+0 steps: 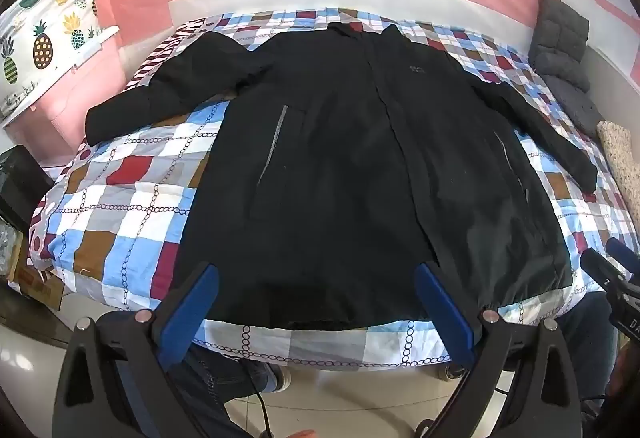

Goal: Fold large clothes

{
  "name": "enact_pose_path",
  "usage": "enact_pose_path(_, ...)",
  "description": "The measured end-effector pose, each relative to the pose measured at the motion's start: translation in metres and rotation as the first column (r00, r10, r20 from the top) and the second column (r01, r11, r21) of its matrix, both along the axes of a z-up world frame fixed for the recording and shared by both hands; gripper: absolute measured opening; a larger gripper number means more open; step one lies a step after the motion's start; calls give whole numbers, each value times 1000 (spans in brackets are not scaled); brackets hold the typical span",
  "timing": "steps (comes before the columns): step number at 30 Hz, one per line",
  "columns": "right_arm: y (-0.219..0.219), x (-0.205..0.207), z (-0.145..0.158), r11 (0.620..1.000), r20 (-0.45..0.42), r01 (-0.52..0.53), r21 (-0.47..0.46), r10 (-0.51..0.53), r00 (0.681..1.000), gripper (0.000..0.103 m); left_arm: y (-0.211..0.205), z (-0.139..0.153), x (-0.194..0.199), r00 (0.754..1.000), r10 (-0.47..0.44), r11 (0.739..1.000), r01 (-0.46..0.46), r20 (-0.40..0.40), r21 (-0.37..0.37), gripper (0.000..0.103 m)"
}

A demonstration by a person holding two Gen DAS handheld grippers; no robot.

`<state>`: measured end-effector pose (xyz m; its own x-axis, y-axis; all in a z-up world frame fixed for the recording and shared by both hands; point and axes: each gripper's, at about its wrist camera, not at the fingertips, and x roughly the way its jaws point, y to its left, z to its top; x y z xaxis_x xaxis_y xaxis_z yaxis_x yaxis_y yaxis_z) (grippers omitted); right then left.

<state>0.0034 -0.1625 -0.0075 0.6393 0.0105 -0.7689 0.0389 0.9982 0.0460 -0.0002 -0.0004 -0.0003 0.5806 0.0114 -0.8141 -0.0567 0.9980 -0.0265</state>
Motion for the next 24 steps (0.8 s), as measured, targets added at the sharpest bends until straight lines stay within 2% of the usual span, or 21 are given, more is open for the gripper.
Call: enact_pose_path(24, -1, 0, -2, 1000, -21, 2, -19, -2, 1000, 88, -4, -7, -2, 1000, -20, 1000, 20, -19, -1, 99)
